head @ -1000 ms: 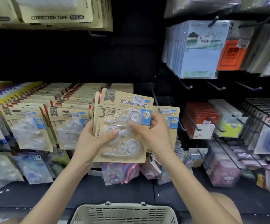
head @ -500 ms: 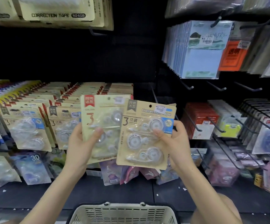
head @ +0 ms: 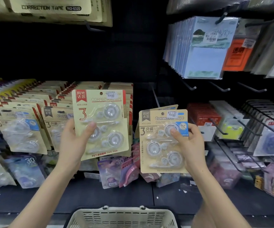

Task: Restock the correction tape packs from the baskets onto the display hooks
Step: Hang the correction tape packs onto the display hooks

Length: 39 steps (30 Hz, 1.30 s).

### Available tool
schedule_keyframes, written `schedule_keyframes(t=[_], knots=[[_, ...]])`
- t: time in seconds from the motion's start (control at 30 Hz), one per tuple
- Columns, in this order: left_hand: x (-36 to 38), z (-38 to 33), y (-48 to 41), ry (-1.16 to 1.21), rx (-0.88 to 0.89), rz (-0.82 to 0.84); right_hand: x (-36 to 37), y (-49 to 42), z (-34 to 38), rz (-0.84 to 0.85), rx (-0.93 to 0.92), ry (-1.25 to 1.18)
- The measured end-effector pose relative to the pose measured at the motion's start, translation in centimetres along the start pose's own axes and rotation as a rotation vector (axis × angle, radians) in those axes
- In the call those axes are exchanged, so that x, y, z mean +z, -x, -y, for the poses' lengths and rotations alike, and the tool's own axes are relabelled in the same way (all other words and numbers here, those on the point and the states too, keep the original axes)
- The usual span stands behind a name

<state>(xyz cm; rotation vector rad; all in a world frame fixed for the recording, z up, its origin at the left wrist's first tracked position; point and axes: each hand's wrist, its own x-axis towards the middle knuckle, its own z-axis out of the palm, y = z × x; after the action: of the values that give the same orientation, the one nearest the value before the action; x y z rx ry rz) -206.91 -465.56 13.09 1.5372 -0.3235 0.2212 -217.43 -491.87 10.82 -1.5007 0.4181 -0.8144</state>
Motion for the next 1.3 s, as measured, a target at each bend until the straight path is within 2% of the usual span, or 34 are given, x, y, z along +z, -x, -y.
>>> schedule_keyframes(t=[0.4,0.7,1.03,1.3], knots=[[0.6,-0.7,-0.9,-0.001,0.006,0.041,2.9,-3.1,-2.3,-0.047,0.108,-0.118],[0.6,-0.6,-2.3,-0.036,0.008,0.051,5.5,-9.8,-4.9,-0.013,0.193,-0.271],[1.4,-1.0,-3.6,-0.048,0.03,0.078,8.3,-17.4,-6.2,-0.01,0.299,-0.182],[1.9,-1.2,-3.5,-0.015,0.019,0.085,7.4,-15.1,-4.7,-0.012,0.276,-0.101]])
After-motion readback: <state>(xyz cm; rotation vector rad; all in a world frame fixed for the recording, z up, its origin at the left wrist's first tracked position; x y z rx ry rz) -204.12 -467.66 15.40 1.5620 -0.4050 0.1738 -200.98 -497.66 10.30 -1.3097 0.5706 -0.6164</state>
